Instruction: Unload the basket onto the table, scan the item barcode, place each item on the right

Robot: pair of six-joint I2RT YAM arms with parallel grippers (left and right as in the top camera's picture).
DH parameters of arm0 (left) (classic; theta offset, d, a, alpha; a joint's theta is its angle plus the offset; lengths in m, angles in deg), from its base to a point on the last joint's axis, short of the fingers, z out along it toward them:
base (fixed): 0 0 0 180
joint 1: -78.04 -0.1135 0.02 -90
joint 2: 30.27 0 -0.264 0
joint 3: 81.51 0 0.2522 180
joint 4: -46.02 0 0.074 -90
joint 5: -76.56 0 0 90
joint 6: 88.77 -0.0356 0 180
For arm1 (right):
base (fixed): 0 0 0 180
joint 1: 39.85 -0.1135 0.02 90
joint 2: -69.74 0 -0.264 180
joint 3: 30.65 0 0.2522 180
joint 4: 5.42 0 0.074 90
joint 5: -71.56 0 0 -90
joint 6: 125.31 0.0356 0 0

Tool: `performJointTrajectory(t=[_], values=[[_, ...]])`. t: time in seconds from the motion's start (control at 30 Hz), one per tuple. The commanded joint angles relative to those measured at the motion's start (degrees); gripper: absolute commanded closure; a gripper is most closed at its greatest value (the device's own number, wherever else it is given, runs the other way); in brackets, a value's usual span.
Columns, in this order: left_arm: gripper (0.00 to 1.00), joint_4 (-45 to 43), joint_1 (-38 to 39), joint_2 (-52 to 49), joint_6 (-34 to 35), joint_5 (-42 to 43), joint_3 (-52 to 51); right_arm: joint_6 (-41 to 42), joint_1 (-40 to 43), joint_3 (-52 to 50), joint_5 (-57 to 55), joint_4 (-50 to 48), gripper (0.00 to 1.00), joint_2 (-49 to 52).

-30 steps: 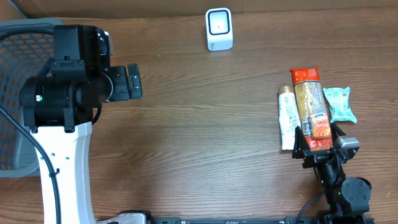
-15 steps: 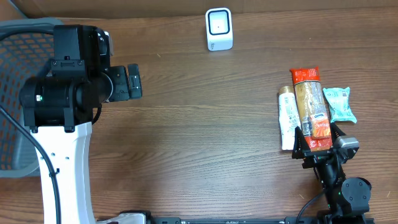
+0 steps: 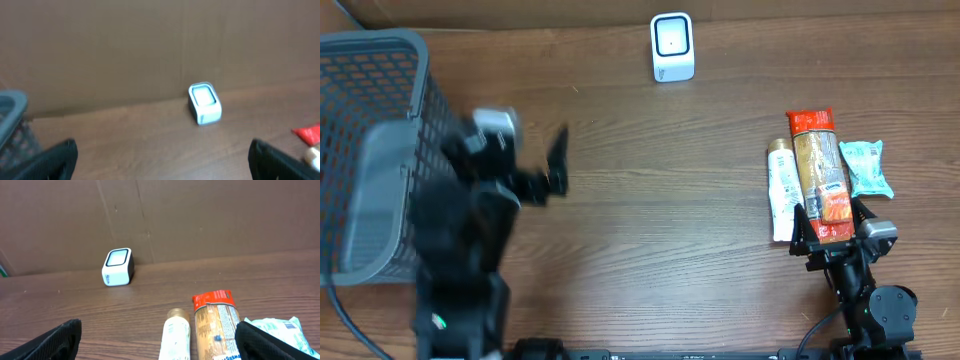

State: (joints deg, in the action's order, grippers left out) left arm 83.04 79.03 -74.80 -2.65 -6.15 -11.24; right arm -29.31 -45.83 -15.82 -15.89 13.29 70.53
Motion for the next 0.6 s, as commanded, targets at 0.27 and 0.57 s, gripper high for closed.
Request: performJointTrajectory(t=[0.27, 0.57], values=[[0.00, -20.9, -0.2, 30.7, -7.9, 3.5, -42.1, 0.0, 0.3, -0.6, -0.1, -0.4, 0.00, -0.6], [0.00, -19.7, -0.2, 41.3, -15.9, 4.9, -53.1, 0.0, 0.3, -0.6, -0.1, -0.4, 0.00, -0.6]])
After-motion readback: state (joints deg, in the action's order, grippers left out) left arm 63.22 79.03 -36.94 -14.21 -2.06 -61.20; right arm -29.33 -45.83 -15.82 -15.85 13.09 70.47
